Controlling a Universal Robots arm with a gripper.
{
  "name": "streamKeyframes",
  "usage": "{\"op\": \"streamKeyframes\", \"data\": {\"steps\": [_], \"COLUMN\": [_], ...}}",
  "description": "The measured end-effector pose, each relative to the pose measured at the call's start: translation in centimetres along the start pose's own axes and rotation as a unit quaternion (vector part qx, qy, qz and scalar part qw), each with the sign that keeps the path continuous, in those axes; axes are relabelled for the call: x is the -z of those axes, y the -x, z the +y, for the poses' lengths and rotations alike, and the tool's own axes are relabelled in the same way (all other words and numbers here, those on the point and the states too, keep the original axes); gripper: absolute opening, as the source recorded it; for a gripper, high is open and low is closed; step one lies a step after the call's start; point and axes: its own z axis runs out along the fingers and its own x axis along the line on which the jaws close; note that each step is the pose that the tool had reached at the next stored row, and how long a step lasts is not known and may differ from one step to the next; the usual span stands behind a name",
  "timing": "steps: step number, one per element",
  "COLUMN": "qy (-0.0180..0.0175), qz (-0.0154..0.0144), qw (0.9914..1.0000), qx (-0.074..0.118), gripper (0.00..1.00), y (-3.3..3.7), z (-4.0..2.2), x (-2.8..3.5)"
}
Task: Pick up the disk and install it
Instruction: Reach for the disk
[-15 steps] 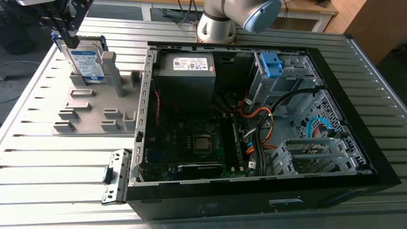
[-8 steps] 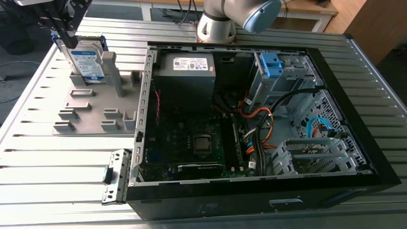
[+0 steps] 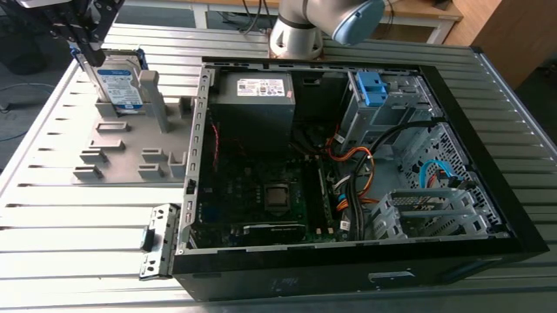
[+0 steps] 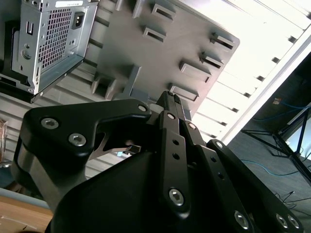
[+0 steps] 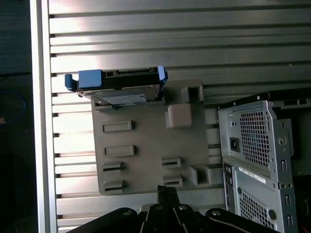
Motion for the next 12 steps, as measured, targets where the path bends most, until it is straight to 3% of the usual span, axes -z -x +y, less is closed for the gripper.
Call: {"op": "streamKeyframes", "data": {"steps": [12], "qy": [0.0], "qz": [-0.0001], "qw": [1.0], "qx": [0.0], "gripper": [0.11], "y": [-0.48], "z": [-0.02], "x": [-0.15]}}
